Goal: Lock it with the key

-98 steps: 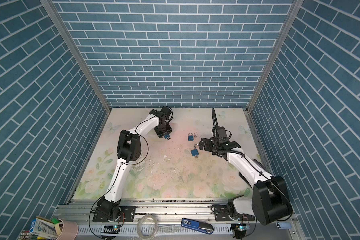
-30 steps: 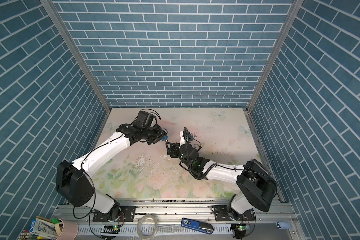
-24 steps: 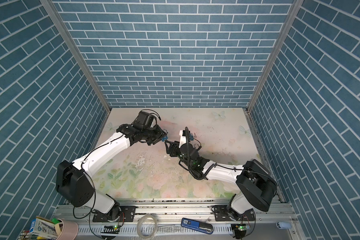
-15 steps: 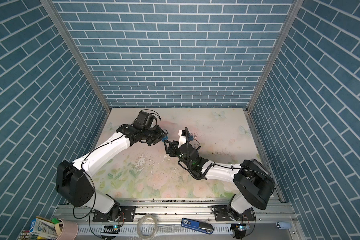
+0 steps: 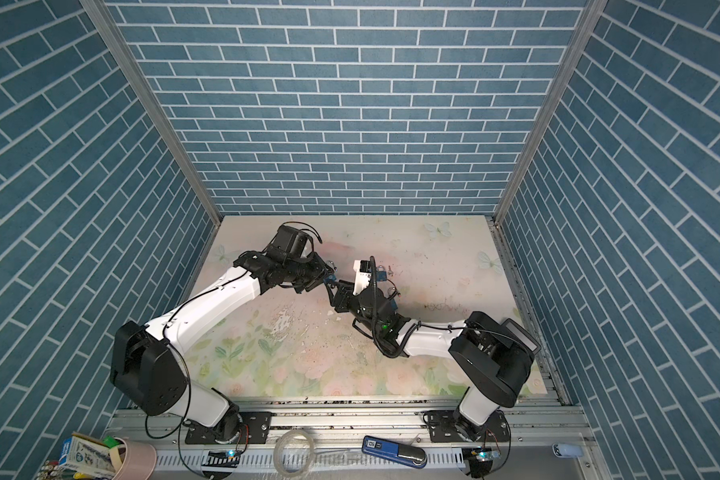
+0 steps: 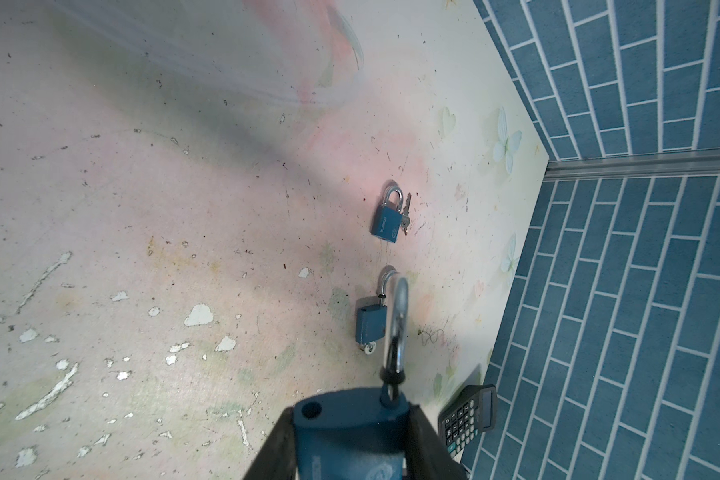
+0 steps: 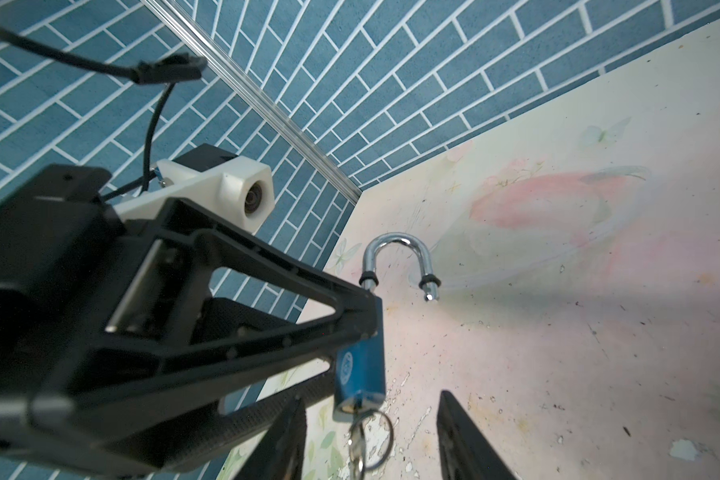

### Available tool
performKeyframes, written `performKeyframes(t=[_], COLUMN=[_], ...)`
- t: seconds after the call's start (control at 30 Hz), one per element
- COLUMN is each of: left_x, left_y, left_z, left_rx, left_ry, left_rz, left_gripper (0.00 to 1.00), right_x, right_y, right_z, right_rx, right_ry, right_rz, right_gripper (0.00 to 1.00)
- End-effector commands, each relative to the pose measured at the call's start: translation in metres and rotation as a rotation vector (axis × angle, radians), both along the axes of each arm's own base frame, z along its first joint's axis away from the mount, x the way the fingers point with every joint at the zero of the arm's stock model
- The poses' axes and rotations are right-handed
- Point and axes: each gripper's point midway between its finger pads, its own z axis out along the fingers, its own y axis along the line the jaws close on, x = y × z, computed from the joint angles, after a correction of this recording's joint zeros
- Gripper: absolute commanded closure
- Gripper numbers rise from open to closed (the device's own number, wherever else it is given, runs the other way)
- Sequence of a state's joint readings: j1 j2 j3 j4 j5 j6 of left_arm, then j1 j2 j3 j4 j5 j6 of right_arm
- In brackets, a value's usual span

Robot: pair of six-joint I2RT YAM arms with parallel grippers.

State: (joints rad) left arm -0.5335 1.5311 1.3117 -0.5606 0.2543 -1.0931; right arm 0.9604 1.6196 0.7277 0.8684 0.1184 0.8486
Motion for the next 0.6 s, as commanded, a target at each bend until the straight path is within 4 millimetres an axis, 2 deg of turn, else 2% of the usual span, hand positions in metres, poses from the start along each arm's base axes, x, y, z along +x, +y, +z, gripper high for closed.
performKeyframes(t=[0.0,0.23,0.57], left_x=[-0.002,-0.003,-0.004], left_y=[-0.001,0.0,0.0], left_z=[0.014,0.016,0.014], left_rx=[-0.028,-0.032,-0.047], left_ry=[-0.042,-0.049,-0.036], left_rz=[-0.003,-0.003,0.015], left_gripper=[0.85,0.85,0.85], right_x=[0.003,0.006,0.008], right_y=[0.004,0.008,0.015], right_z=[0.016,0.015,0.013], right_rx=[0.078,0.125,0.169], right_ry=[-0.015,-0.005,0.005], right_rz=[0.007,0.021,0.038], right_gripper=[0.52,0.58,0.61])
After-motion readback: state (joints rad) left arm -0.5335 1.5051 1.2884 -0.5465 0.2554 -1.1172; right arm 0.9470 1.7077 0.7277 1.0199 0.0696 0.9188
